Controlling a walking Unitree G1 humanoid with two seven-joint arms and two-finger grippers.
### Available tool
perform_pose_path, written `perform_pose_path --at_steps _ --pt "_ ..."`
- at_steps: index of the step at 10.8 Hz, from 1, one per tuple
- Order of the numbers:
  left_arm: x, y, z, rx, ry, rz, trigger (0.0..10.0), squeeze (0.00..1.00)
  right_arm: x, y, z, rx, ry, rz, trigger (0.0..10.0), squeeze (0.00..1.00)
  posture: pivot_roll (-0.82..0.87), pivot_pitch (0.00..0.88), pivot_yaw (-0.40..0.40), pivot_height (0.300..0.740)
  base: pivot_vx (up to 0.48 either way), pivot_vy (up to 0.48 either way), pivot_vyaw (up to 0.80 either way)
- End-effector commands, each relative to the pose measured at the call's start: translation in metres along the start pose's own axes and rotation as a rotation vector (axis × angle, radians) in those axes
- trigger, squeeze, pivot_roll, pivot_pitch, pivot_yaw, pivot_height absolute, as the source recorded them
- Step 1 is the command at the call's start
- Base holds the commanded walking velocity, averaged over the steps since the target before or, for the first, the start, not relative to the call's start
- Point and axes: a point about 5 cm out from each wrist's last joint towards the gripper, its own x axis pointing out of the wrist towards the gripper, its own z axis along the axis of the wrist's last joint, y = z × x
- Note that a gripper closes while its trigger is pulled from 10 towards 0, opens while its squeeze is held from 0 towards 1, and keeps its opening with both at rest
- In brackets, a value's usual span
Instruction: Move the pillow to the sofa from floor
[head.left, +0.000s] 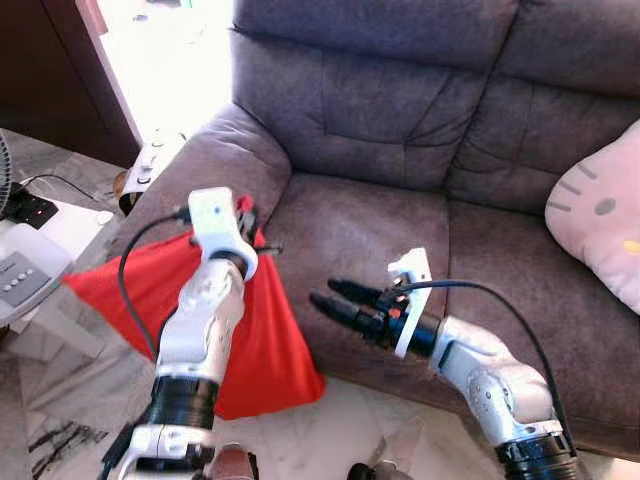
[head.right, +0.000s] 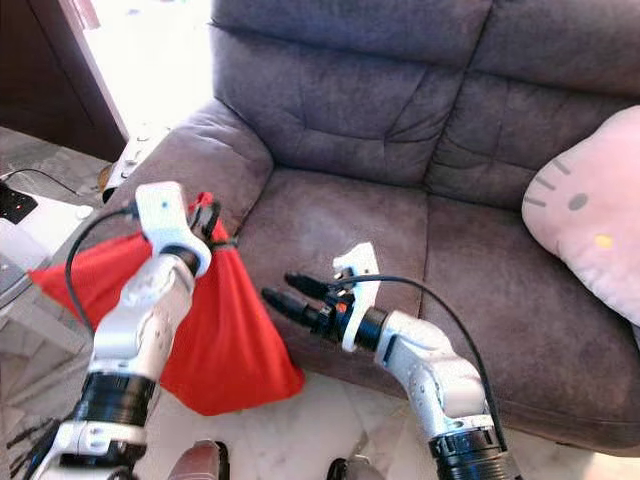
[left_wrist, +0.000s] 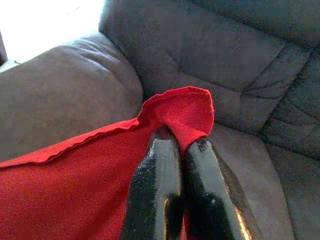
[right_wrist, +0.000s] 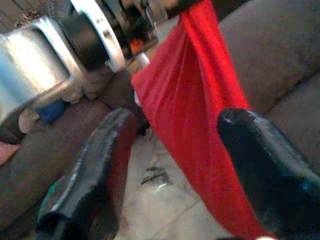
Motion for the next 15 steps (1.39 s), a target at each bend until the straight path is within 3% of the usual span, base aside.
perform_pose_path --at_steps 1,2,3,5,7,8,10,11,12,13,15 --pt "0.004 -0.025 0.03 0.014 -0.121 -0.118 10.0 0.0 0.002 0.011 -0.001 -0.004 0.015 0.033 10.0 1.0 0.11 0.176 -0.07 0.703 0.0 0.0 0.0" --pt "0.004 -0.027 0.024 0.016 -0.093 -0.135 10.0 0.0 0.007 0.023 0.002 -0.011 0.006 0.075 10.0 1.0 0.11 0.18 -0.071 0.703 0.0 0.0 0.0" --pt "0.004 -0.033 0.02 -0.001 -0.069 -0.15 10.0 0.0 0.013 0.033 0.002 -0.029 0.01 0.108 10.0 0.0 0.11 0.185 -0.069 0.703 0.0 0.0 0.0" --pt "0.002 -0.048 0.017 -0.004 -0.043 -0.26 10.0 0.0 0.015 0.031 -0.002 -0.003 0.015 0.083 10.0 0.0 0.12 0.188 -0.068 0.703 0.0 0.0 0.0" --pt "0.003 -0.056 0.017 -0.028 -0.035 -0.295 10.0 0.0 0.014 0.033 -0.002 -0.002 0.022 0.092 10.0 0.0 0.11 0.195 -0.069 0.703 0.0 0.0 0.0" --pt "0.004 -0.064 0.029 -0.089 -0.038 -0.339 10.0 0.0 0.014 0.031 -0.003 -0.033 0.032 0.062 10.0 0.0 0.12 0.201 -0.064 0.703 0.0 0.0 0.0" --pt "-0.005 -0.072 0.04 -0.048 -0.03 -0.46 10.0 0.0 0.015 0.025 -0.002 -0.066 0.027 0.026 10.0 0.0 0.13 0.204 -0.057 0.703 0.0 0.0 0.0" --pt "-0.009 -0.07 0.047 -0.019 -0.037 -0.491 10.0 0.0 0.013 0.014 0.003 -0.089 0.001 -0.049 10.0 0.0 0.13 0.206 -0.054 0.703 0.0 0.0 0.0" --pt "-0.01 -0.063 0.055 0.017 -0.044 -0.492 10.0 0.0 0.006 -0.011 0.012 -0.111 -0.049 -0.23 10.0 0.0 0.14 0.204 -0.052 0.703 0.0 0.0 0.0" --pt "-0.01 -0.058 0.062 0.024 -0.05 -0.488 10.0 0.0 0.001 -0.024 0.02 -0.099 -0.086 -0.308 10.0 0.0 0.14 0.203 -0.051 0.703 0.0 0.0 0.0" --pt "-0.009 -0.055 0.079 0.004 -0.069 -0.523 10.0 0.0 -0.004 -0.033 0.027 -0.173 -0.079 -0.318 10.0 0.0 0.14 0.198 -0.046 0.703 0.0 0.0 0.0"
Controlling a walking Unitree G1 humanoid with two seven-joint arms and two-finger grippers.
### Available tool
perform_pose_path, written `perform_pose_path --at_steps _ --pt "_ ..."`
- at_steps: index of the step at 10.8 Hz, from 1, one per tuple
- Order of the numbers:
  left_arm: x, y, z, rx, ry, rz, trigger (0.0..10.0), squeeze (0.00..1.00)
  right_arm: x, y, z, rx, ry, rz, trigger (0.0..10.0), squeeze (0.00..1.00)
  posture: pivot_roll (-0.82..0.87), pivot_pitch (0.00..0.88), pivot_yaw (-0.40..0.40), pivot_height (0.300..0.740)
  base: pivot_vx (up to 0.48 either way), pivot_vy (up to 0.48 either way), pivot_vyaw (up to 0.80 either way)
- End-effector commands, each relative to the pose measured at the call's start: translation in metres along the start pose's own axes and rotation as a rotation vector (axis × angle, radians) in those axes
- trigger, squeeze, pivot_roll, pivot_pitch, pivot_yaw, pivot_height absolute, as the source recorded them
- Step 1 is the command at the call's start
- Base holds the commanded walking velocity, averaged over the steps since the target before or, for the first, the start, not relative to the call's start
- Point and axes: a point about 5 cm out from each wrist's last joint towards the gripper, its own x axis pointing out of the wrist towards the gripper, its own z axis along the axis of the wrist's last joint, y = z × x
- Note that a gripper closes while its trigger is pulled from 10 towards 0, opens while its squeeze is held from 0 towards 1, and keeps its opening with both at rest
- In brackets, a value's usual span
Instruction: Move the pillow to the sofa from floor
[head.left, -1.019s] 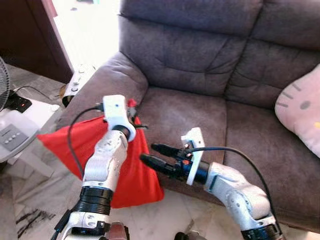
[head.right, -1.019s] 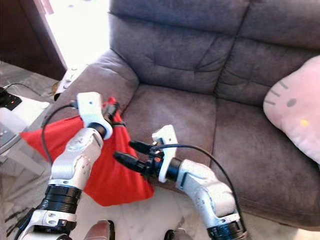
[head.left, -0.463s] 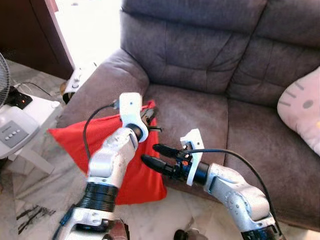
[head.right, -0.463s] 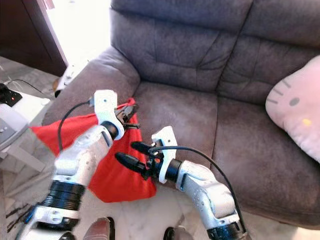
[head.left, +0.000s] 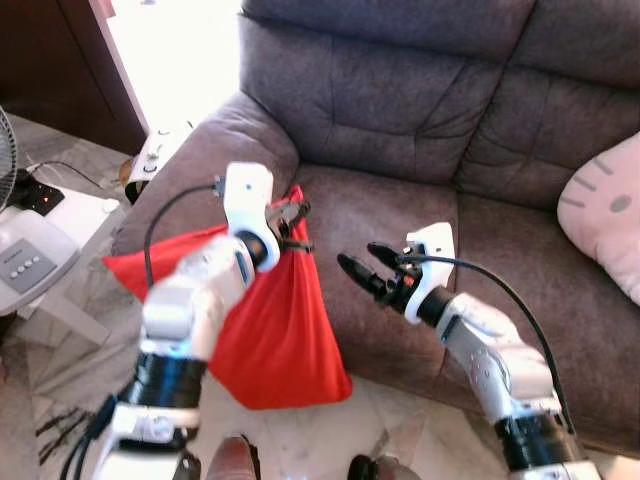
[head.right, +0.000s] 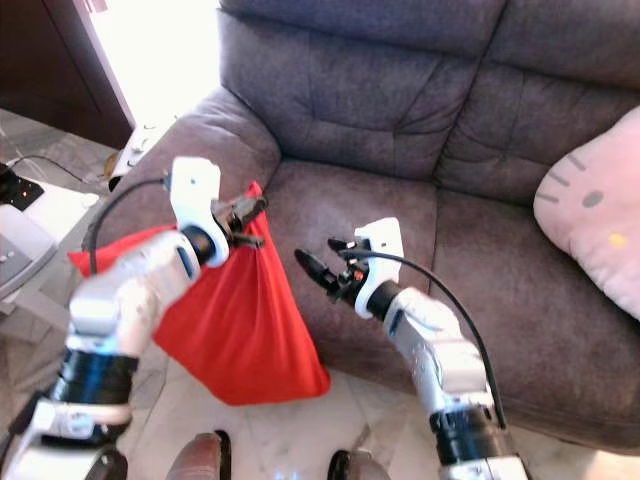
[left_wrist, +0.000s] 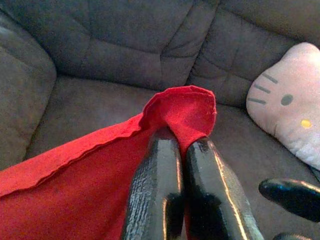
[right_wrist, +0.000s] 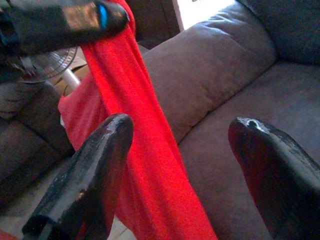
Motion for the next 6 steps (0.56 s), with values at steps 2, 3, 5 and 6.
perform_pose_path --at_steps 2,3,5,6 --pt "-0.008 -0.032 0.049 0.041 -0.187 -0.198 10.0 0.0 0.002 -0.003 -0.015 -0.054 0.056 -0.01 10.0 0.0 0.14 0.194 -0.041 0.703 0.0 0.0 0.0" --pt "-0.009 -0.039 0.05 0.014 -0.18 -0.252 10.0 0.0 0.003 -0.001 -0.02 -0.044 0.046 0.011 10.0 0.0 0.15 0.192 -0.04 0.703 0.0 0.0 0.0" --pt "-0.01 -0.046 0.046 0.001 -0.157 -0.292 10.0 0.0 0.004 0.021 -0.018 0.001 -0.024 0.197 10.0 0.0 0.15 0.187 -0.038 0.703 0.0 0.0 0.0" --pt "-0.011 -0.049 0.046 0.006 -0.149 -0.305 10.0 0.0 0.005 0.024 -0.017 0.011 -0.045 0.229 10.0 0.0 0.15 0.186 -0.041 0.703 0.0 0.0 0.0"
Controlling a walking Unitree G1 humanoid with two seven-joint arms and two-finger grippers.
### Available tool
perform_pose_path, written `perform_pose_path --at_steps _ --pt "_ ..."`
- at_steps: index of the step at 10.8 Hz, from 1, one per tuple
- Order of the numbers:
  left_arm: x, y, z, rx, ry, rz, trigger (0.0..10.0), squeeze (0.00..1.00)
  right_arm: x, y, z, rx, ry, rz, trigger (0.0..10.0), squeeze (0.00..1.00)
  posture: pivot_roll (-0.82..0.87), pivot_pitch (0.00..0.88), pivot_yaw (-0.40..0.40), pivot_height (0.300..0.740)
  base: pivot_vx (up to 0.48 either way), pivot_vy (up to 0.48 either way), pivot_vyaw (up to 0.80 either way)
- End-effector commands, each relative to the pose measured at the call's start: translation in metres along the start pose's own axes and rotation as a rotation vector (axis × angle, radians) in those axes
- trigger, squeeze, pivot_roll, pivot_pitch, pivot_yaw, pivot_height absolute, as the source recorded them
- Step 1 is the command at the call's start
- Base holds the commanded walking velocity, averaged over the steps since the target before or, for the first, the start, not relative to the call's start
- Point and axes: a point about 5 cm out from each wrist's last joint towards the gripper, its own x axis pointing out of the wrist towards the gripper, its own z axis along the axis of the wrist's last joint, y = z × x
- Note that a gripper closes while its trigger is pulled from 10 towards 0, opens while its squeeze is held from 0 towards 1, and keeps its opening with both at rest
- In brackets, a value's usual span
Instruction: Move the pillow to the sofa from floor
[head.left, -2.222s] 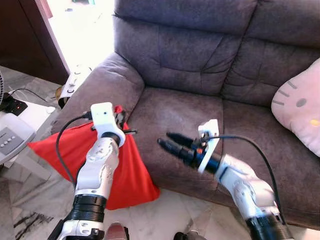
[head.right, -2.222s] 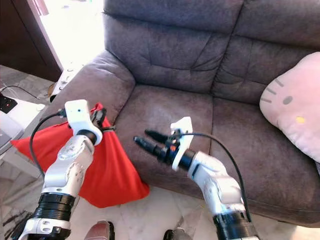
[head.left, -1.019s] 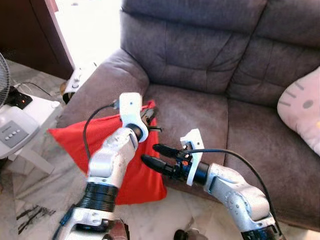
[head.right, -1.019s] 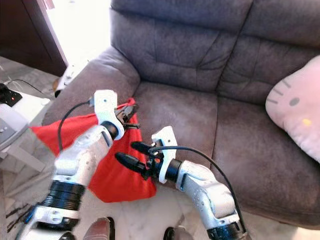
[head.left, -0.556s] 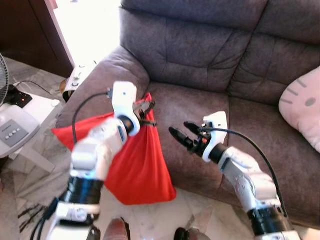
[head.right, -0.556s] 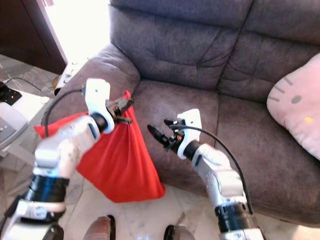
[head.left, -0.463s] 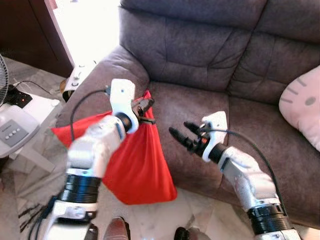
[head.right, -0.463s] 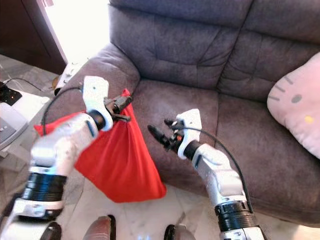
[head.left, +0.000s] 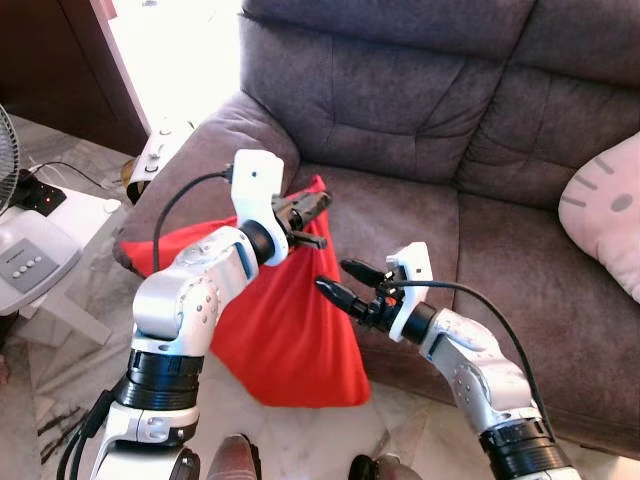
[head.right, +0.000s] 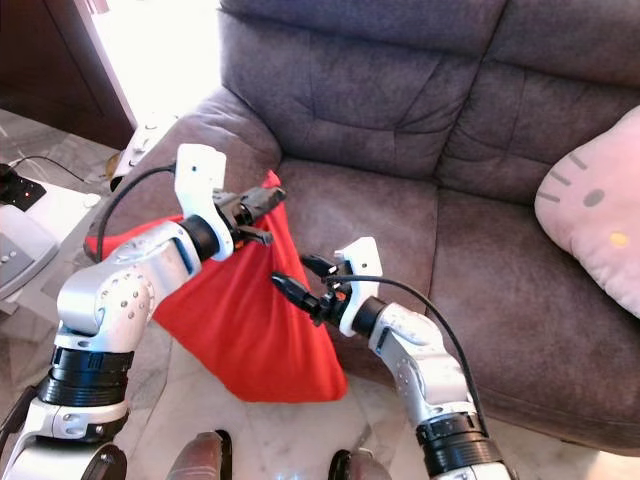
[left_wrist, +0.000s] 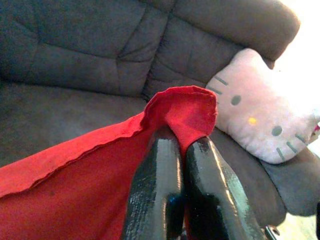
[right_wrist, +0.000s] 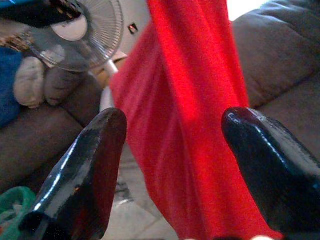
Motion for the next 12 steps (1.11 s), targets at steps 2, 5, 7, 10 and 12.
perform_pose_path --at_steps 2,5,7,10,12 --pt "-0.003 -0.033 0.03 0.06 -0.129 -0.16 10.0 0.0 0.004 0.001 0.009 -0.002 -0.06 0.029 10.0 0.0 0.15 0.181 -0.049 0.703 0.0 0.0 0.0" --pt "-0.003 -0.038 0.023 0.05 -0.111 -0.176 10.0 0.0 0.003 -0.003 0.01 -0.026 -0.059 0.032 10.0 0.0 0.15 0.188 -0.066 0.703 0.0 0.0 0.0" --pt "-0.005 -0.043 0.024 0.061 -0.103 -0.207 10.0 0.0 0.008 -0.005 0.011 -0.037 -0.055 0.033 10.0 0.0 0.15 0.195 -0.079 0.703 0.0 0.0 0.0" --pt "-0.005 -0.052 0.024 0.047 -0.114 -0.254 10.0 0.0 0.018 0.005 0.01 -0.015 -0.061 0.115 10.0 0.0 0.15 0.198 -0.089 0.703 0.0 0.0 0.0" --pt "-0.007 -0.056 0.027 0.046 -0.125 -0.278 10.0 0.0 0.023 0.004 0.008 -0.014 -0.054 0.107 10.0 0.0 0.16 0.198 -0.091 0.703 0.0 0.0 0.0"
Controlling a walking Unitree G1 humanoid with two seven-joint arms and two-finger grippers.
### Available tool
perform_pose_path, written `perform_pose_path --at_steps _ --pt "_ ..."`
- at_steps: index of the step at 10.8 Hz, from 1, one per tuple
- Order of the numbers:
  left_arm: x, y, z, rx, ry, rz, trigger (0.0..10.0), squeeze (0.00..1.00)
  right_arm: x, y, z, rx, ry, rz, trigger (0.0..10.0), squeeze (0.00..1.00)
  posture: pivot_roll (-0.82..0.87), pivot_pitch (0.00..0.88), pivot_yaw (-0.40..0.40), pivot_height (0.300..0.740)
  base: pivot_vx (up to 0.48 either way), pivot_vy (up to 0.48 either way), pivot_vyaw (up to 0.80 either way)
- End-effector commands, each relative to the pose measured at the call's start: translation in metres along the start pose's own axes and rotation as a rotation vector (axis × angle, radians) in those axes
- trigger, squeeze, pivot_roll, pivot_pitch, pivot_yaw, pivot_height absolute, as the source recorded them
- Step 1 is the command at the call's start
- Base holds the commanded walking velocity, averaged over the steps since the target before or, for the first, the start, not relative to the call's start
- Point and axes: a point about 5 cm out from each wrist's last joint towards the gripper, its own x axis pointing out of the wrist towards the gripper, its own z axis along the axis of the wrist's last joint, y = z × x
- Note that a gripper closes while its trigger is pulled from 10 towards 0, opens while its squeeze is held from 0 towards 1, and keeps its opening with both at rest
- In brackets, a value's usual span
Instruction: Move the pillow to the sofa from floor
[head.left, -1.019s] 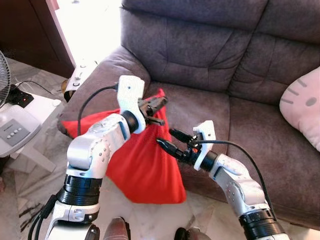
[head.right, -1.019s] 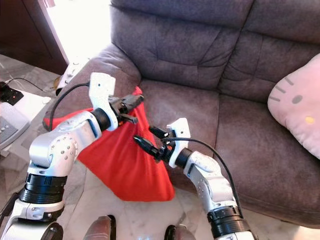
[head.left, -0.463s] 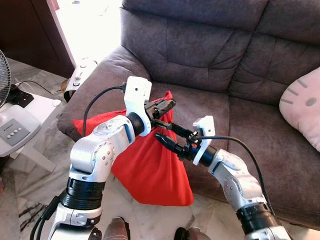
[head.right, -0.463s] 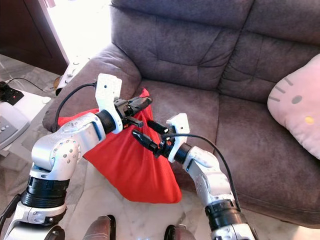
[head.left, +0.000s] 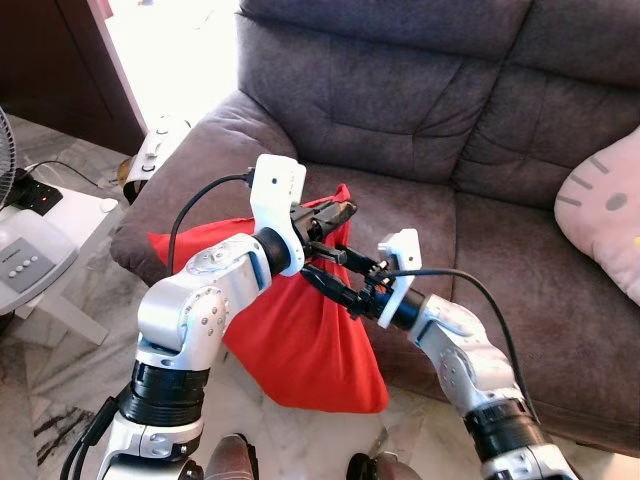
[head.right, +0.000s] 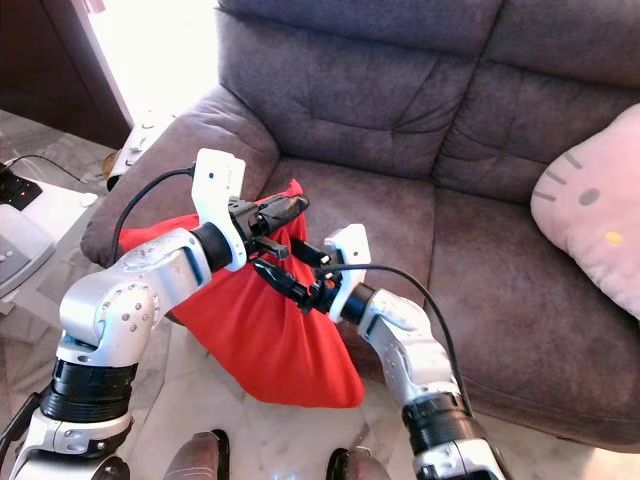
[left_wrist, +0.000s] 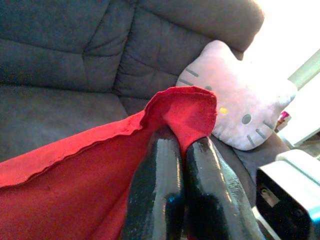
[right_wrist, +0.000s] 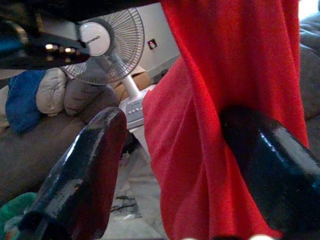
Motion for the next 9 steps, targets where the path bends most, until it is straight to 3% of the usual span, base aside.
perform_pose_path --at_steps 1,2,9 --pt "-0.003 -0.034 0.032 0.06 -0.15 -0.19 10.0 0.0 0.002 -0.003 -0.004 -0.001 0.019 -0.035 4.8 0.0 0.16 0.2 -0.093 0.703 0.0 0.0 0.0" --pt "-0.003 -0.034 0.033 0.059 -0.152 -0.189 10.0 0.0 0.001 -0.009 -0.005 0.023 0.031 -0.086 0.0 0.0 0.16 0.2 -0.093 0.703 0.0 0.0 0.0" --pt "-0.005 -0.034 0.038 0.048 -0.175 -0.199 10.0 0.0 -0.001 -0.018 -0.004 0.005 0.007 -0.139 0.0 0.0 0.16 0.203 -0.09 0.703 0.0 0.0 0.0"
